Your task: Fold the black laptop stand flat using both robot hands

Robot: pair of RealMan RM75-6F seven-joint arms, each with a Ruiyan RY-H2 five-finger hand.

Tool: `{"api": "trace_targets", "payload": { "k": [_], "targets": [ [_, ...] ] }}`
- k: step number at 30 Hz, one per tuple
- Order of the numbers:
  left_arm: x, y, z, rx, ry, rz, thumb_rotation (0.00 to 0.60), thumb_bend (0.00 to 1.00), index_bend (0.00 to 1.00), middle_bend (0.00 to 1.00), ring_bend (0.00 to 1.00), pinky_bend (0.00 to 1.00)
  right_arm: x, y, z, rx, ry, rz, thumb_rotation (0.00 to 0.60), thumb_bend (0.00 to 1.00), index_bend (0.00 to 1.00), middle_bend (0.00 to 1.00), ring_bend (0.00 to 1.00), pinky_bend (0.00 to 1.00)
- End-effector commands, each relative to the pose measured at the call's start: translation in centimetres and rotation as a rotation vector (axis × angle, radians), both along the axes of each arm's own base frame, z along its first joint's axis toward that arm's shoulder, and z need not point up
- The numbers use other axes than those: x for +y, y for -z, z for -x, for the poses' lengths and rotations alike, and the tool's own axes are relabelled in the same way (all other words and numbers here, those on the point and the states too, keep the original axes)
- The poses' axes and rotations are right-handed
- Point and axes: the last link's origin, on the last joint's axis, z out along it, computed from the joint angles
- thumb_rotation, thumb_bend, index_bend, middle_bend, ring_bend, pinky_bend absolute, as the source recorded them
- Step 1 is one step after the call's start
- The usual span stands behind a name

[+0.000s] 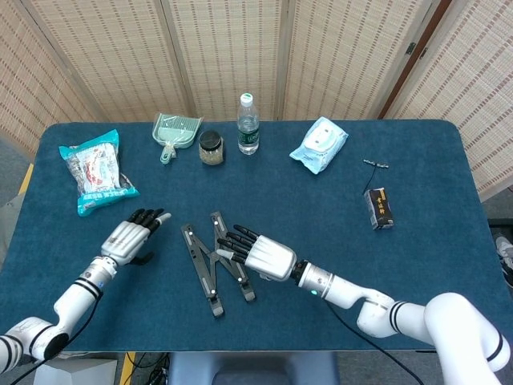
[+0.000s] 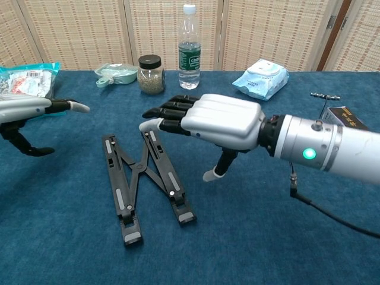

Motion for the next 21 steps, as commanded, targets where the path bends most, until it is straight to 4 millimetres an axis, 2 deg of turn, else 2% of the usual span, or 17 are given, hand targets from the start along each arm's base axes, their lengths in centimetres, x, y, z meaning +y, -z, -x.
{"api": "trace_targets", "payload": {
  "k": [1, 5, 10, 21],
  "targets": [
    [-0.8, -1.5, 1.1, -0.006, -0.041, -0.040, 0.600, 0.33, 0.00, 0.00, 0.00, 0.00, -1.1, -1.4, -2.1, 0.160, -0.069, -0.095, 0.600, 0.00, 0.00, 0.00, 0.00, 0.00],
    [-1.5, -2.9, 2.2, -0.021, -0.077, -0.082, 0.600, 0.33, 0.00, 0.00, 0.00, 0.00, -2.0, -1.7, -3.1, 0.261, -0.130, -0.093, 0.600, 0.00, 0.00, 0.00, 0.00, 0.00],
    [-2.2, -3.9, 3.1, -0.047, -0.106, -0.118, 0.600, 0.33, 0.00, 0.00, 0.00, 0.00, -2.6, -0.6, -4.3, 0.299, -0.161, -0.097, 0.600, 0.00, 0.00, 0.00, 0.00, 0.00],
    [-2.9, -4.4, 4.7, -0.072, -0.141, -0.140, 0.600, 0.33, 0.00, 0.00, 0.00, 0.00, -3.1, 2.2, -5.0, 0.333, -0.214, -0.097, 0.600, 0.00, 0.00, 0.00, 0.00, 0.00]
  ]
}}
